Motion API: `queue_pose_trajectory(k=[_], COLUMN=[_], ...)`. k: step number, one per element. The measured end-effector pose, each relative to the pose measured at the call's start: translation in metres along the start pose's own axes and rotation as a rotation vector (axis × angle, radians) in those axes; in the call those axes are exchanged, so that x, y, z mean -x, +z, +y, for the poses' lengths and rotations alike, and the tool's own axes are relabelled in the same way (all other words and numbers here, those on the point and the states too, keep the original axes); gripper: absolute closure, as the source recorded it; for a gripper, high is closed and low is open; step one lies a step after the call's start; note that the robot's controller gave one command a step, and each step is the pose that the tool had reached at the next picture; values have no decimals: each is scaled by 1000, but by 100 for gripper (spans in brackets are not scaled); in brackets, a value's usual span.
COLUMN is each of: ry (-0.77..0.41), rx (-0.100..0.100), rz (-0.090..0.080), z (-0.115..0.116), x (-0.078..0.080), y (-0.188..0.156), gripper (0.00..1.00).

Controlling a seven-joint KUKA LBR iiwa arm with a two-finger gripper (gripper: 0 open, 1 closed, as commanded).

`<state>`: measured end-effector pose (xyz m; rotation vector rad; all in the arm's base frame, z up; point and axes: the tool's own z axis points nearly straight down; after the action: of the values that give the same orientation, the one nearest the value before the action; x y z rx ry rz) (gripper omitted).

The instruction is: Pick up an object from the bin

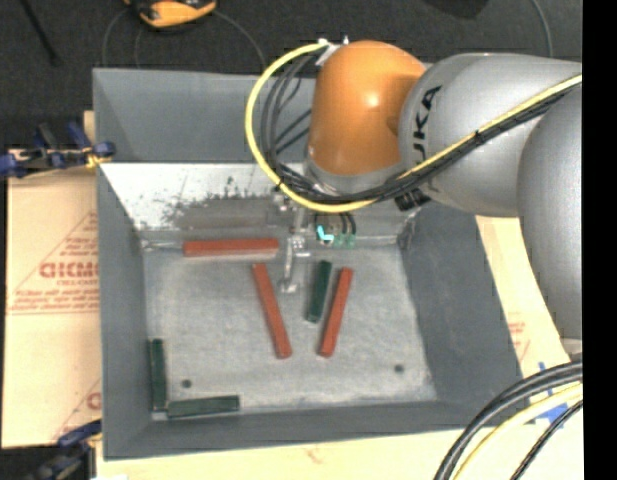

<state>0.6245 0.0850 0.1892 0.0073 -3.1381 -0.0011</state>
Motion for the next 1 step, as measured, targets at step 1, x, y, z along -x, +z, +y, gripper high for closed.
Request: queue_pose_trajectory(k=[1], ry=[1], rx=[1], rz=[-8], z=[0], x=[2], y=[-5], gripper=[0])
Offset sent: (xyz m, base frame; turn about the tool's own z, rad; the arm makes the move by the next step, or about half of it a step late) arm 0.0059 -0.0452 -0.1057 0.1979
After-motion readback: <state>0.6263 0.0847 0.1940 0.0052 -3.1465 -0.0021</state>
